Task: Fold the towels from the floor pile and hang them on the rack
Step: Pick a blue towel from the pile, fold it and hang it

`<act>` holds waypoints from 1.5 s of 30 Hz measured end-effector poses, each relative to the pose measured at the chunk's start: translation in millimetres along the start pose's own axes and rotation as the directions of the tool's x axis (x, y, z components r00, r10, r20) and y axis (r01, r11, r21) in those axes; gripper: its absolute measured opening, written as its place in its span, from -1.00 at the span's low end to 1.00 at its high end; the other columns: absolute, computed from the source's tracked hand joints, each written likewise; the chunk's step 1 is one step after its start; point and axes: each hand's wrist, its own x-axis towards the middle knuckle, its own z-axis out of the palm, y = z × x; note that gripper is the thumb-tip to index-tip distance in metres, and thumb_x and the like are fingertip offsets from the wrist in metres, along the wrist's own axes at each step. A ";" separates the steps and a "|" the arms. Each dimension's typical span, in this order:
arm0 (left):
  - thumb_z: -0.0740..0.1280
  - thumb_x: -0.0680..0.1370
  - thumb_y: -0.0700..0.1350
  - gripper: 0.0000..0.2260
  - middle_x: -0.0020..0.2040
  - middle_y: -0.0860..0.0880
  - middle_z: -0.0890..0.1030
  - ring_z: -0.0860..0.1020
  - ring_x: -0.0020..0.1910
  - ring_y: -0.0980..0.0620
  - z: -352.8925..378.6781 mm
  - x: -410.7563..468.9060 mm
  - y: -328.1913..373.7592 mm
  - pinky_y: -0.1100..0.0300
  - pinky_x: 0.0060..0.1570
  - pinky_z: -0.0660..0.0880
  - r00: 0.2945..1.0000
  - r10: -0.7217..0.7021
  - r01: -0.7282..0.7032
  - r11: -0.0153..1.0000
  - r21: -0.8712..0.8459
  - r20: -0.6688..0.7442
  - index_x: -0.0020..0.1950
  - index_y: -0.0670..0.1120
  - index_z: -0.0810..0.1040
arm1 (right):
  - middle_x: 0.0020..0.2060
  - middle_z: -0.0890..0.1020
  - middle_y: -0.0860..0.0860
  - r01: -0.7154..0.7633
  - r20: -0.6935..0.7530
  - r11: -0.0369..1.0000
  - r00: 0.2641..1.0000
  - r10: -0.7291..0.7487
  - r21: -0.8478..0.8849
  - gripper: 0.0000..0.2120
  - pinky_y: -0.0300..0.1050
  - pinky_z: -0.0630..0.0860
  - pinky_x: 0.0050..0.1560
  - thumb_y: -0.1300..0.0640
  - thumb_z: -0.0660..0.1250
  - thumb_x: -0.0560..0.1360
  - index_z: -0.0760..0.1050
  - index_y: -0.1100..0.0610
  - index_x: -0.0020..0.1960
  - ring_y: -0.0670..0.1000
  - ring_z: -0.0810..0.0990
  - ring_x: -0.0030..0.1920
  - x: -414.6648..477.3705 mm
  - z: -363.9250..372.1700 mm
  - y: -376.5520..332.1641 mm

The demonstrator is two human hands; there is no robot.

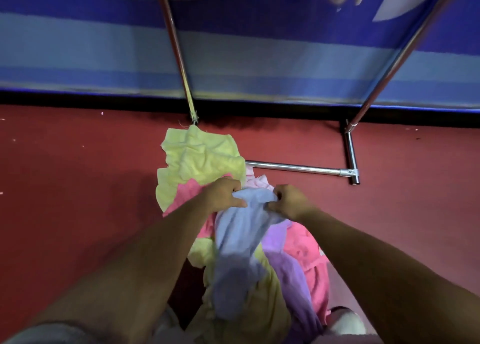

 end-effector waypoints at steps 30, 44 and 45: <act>0.40 0.52 -0.14 -0.95 -0.21 0.07 0.64 0.53 -0.25 0.19 -101.5 -231.3 163.9 0.29 -0.21 0.40 0.823 0.135 -0.266 0.950 -0.166 -0.551 -0.13 -0.01 0.64 | -0.36 0.65 0.01 0.457 -0.400 0.884 0.831 -0.385 0.099 -0.93 -0.17 0.49 -0.32 0.26 0.47 0.39 0.60 0.14 -0.19 -0.11 0.50 -0.39 -238.0 -137.3 -112.9; 0.31 0.54 -0.26 -0.75 -0.01 0.11 0.68 0.61 0.08 0.08 -113.7 -230.5 153.6 0.18 0.14 0.50 0.816 0.047 -0.173 0.971 -0.166 -0.576 0.05 0.04 0.68 | -0.23 0.64 0.15 0.544 -0.370 0.603 0.839 -0.399 0.583 -0.73 0.01 0.45 -0.03 0.07 0.50 0.46 0.60 0.30 -0.15 0.06 0.54 -0.18 -234.2 -127.4 -131.7; 0.33 0.53 -0.26 -0.77 0.00 0.11 0.68 0.61 0.09 0.09 -111.3 -230.5 156.9 0.11 0.20 0.50 0.831 0.107 -0.251 0.948 -0.196 -0.546 0.05 0.01 0.67 | -0.22 0.63 0.19 0.537 -0.354 0.571 0.842 -0.407 0.621 -0.65 0.04 0.44 -0.02 0.02 0.51 0.42 0.59 0.33 -0.13 0.08 0.53 -0.16 -234.9 -124.6 -135.7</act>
